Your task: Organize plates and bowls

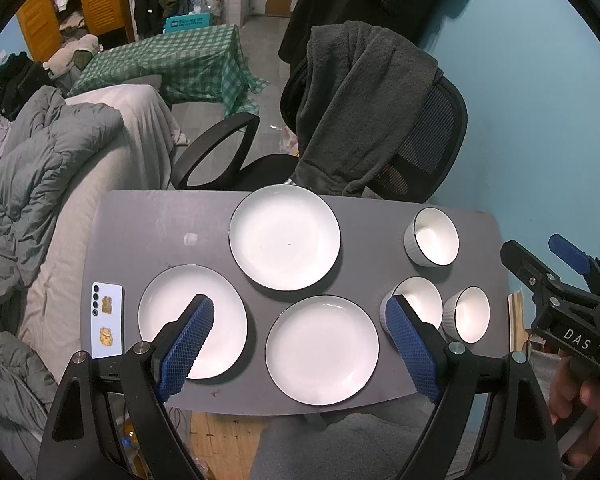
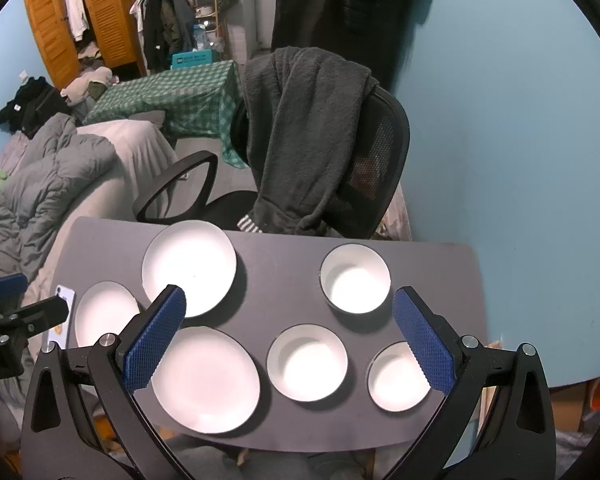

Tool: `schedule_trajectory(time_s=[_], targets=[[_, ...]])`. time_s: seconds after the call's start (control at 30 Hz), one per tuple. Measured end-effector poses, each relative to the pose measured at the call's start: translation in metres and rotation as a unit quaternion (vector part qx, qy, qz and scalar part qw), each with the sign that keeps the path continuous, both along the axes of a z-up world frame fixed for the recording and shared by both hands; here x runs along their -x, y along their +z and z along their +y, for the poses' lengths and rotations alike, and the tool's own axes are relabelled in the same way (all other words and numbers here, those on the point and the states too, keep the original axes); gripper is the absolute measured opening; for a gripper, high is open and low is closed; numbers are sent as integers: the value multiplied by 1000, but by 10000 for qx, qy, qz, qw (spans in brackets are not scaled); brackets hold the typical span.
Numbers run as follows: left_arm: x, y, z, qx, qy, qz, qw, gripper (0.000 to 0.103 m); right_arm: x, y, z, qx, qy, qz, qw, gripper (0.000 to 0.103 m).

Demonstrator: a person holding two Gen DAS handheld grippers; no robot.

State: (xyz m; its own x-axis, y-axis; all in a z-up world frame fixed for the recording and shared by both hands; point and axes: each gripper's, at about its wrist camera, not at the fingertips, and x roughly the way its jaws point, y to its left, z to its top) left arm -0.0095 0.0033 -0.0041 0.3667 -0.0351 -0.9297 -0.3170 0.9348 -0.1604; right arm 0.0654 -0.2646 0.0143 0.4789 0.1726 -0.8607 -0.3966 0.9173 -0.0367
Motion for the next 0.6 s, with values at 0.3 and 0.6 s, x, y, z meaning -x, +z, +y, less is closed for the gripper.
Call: schedule_trajectory(time_s=[0.3,0.6], targets=[[3,-7,3,-26,73,31,10000,89,1,-3,5,46,101,71,9999,102],[8,-34,6,-116,83,212,9997,89,-5,-20,12,42,489,315,9983,102]])
